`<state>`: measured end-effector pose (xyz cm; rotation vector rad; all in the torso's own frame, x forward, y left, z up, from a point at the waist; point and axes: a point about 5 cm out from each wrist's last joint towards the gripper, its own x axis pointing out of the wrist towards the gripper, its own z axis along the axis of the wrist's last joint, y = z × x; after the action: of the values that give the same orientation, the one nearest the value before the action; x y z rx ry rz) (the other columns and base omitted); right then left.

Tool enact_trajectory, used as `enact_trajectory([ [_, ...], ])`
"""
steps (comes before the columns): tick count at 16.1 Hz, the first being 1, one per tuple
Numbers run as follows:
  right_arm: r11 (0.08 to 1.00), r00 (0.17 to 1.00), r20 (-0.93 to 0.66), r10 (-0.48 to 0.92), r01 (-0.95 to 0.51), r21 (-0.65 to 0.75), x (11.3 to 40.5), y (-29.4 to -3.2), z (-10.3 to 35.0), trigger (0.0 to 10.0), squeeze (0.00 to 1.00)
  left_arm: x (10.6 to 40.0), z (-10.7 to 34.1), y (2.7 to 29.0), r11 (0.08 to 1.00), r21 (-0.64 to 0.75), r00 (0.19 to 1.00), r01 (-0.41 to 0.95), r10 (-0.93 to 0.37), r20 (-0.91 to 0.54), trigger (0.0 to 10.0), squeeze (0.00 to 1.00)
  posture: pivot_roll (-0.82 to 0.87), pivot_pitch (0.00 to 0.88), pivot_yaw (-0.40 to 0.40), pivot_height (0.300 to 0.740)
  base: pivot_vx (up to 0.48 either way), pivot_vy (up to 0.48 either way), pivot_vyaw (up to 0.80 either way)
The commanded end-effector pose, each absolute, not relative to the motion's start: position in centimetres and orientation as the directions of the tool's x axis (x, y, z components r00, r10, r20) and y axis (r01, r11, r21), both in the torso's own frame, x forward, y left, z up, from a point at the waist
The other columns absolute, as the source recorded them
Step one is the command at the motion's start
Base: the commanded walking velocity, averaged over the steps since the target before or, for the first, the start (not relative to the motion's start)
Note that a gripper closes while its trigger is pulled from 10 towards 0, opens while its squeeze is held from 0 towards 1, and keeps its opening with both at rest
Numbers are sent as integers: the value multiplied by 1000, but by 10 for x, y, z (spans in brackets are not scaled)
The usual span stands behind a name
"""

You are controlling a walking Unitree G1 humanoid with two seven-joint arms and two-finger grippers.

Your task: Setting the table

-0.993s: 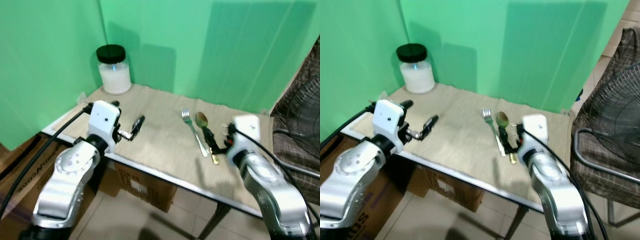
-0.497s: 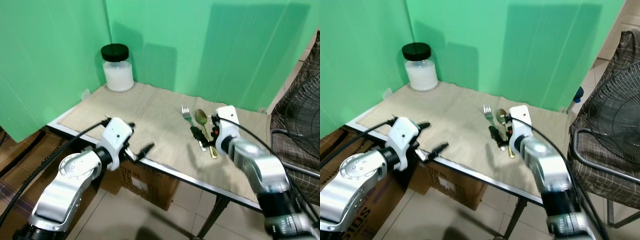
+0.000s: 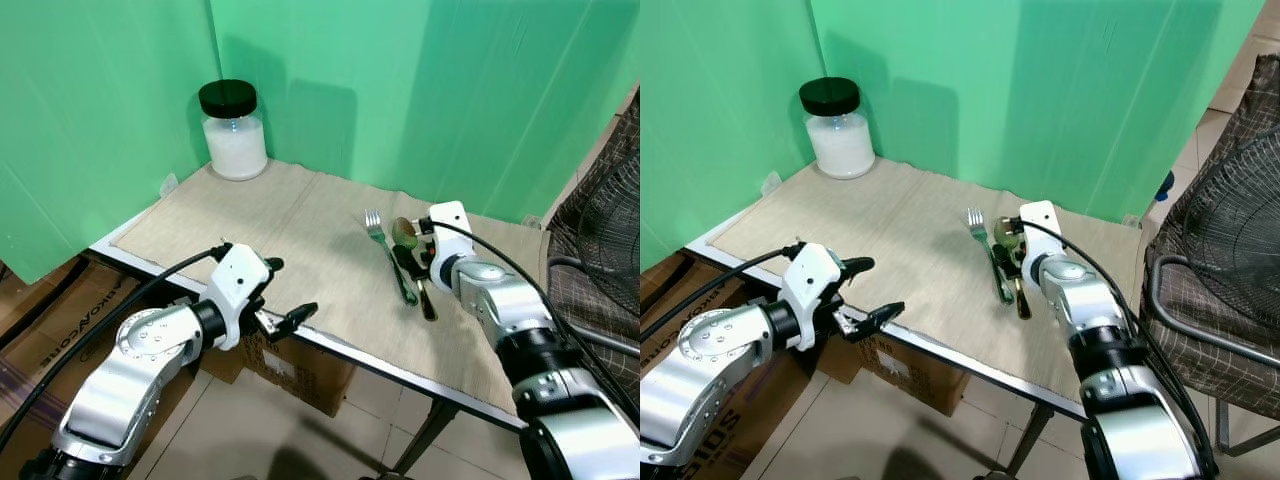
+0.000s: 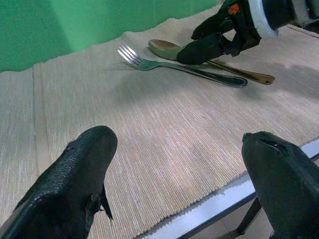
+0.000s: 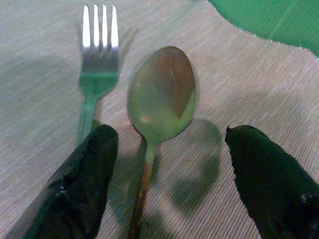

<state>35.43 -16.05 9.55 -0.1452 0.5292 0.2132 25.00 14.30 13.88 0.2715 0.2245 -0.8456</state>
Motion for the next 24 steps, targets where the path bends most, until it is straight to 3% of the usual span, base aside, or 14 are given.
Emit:
enact_trajectory([
  [1,971,847,-512,147,-223,-90,358,-163,97,4314,0,248,139,141,616,146,627,774,-715,-309,10000,0,28,0,-32,740,0,0,0],
  [3,972,834,-534,140,-218,-86,358,-166,93,4627,0,248,139,141,615,146,626,775,-715,-311,10000,0,28,0,-32,740,0,0,0],
  [4,974,828,-544,136,-211,-77,357,-167,91,3882,0,248,139,142,614,147,626,775,-715,-313,10000,0,27,0,-30,740,0,0,0],
  [5,977,823,-554,125,-198,-73,357,-170,87,0,0,249,139,141,612,149,624,776,-716,-312,10000,0,26,0,-30,740,0,0,0],
  [15,976,773,-620,132,-211,-55,354,-171,76,0,0,242,138,138,538,98,535,838,-771,-345,10000,0,28,0,-28,740,0,0,0],
  [24,986,735,-658,165,-140,91,352,-172,73,0,0,246,138,143,533,123,538,837,-762,-360,10000,0,28,0,-17,740,0,0,0],
])
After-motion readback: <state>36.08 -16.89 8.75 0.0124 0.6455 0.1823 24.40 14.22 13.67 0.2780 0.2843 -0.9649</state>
